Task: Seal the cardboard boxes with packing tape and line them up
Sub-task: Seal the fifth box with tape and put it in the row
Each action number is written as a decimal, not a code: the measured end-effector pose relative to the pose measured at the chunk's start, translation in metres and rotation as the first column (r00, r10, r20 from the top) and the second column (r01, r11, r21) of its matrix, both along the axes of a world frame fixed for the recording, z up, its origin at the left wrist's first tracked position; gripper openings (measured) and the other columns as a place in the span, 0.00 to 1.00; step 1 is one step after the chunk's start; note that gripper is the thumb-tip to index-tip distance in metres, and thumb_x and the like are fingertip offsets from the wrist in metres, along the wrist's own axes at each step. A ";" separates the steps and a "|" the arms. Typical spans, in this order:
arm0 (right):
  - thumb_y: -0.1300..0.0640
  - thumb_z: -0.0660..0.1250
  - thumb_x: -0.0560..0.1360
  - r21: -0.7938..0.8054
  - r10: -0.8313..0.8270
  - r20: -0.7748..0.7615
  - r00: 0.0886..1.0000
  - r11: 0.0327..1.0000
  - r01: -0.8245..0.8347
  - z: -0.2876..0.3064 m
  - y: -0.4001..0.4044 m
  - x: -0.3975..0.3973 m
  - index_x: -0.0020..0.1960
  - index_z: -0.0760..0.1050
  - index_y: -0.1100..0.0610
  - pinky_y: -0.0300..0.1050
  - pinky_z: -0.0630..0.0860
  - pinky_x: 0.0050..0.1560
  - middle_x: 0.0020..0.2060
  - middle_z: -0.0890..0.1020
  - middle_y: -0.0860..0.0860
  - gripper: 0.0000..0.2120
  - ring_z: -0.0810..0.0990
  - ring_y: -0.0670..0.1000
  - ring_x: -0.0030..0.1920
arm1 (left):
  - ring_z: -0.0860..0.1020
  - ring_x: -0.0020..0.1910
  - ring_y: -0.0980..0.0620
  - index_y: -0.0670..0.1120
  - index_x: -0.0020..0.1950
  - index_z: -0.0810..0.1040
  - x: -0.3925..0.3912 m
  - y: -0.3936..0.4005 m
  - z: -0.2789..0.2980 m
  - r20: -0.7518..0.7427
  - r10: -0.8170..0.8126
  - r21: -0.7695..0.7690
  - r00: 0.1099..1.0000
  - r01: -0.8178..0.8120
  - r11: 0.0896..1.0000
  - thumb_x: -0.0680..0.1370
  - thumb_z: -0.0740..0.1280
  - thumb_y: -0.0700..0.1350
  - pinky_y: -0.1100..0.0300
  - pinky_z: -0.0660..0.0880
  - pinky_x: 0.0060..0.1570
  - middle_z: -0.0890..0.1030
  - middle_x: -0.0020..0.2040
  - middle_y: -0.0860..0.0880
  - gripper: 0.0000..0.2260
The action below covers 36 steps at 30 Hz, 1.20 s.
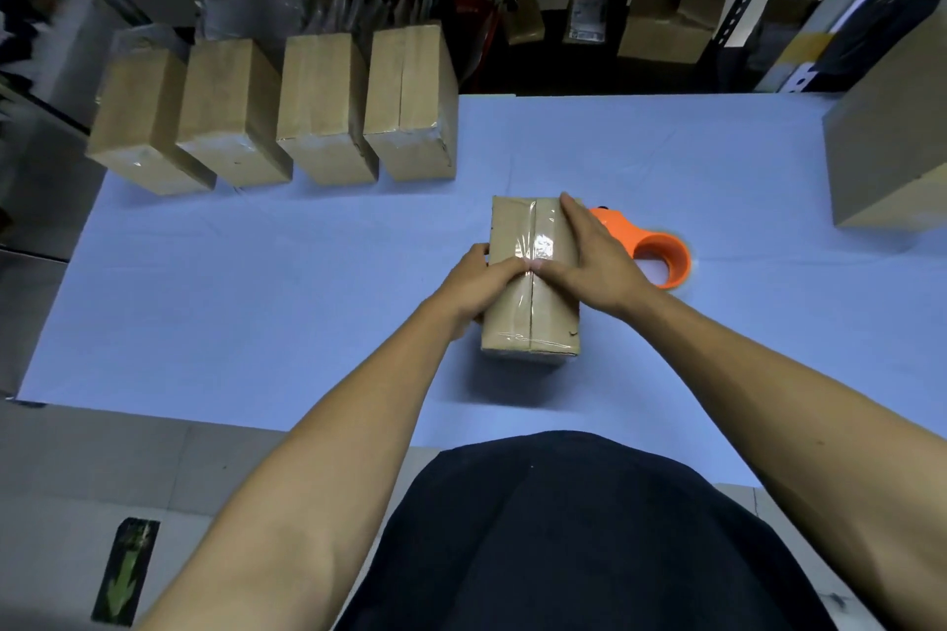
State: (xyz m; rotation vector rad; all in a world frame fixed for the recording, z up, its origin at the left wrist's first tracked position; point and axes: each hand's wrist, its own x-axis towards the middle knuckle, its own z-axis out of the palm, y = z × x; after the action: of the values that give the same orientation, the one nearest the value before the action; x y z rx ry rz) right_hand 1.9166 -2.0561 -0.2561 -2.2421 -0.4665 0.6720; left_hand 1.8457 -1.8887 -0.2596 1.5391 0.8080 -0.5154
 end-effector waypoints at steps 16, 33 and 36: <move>0.50 0.63 0.80 -0.076 -0.330 0.114 0.937 0.938 0.340 -0.022 -0.035 0.020 0.67 0.74 0.56 0.43 0.68 0.46 0.50 0.82 0.53 0.19 0.79 0.55 0.54 | 0.81 0.49 0.49 0.60 0.48 0.69 0.024 -0.006 -0.033 0.312 0.125 0.252 0.942 -0.209 0.945 0.65 0.74 0.65 0.46 0.79 0.55 0.80 0.48 0.52 0.21; 0.68 0.63 0.70 -0.299 -0.178 0.186 0.966 0.927 0.228 -0.036 -0.046 0.032 0.69 0.64 0.59 0.45 0.65 0.32 0.45 0.77 0.60 0.29 0.76 0.62 0.42 | 0.76 0.41 0.54 0.55 0.46 0.68 0.027 -0.010 -0.032 0.321 0.148 0.316 0.935 -0.253 0.914 0.79 0.64 0.58 0.60 0.69 0.37 0.78 0.44 0.53 0.10; 0.57 0.65 0.72 -0.178 -0.347 0.146 0.927 0.912 0.369 -0.018 -0.047 0.042 0.68 0.66 0.56 0.46 0.69 0.40 0.49 0.79 0.56 0.25 0.77 0.59 0.45 | 0.77 0.43 0.57 0.54 0.51 0.69 0.026 -0.009 -0.028 0.305 0.138 0.313 0.942 -0.236 0.920 0.79 0.64 0.60 0.61 0.69 0.37 0.78 0.47 0.54 0.11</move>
State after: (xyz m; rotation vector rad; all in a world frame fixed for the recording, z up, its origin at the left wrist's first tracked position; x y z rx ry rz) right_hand 1.9590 -2.1035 -0.2742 -2.4786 -0.0297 0.4166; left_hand 1.8717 -1.8974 -0.2880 1.7825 0.8464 -0.0059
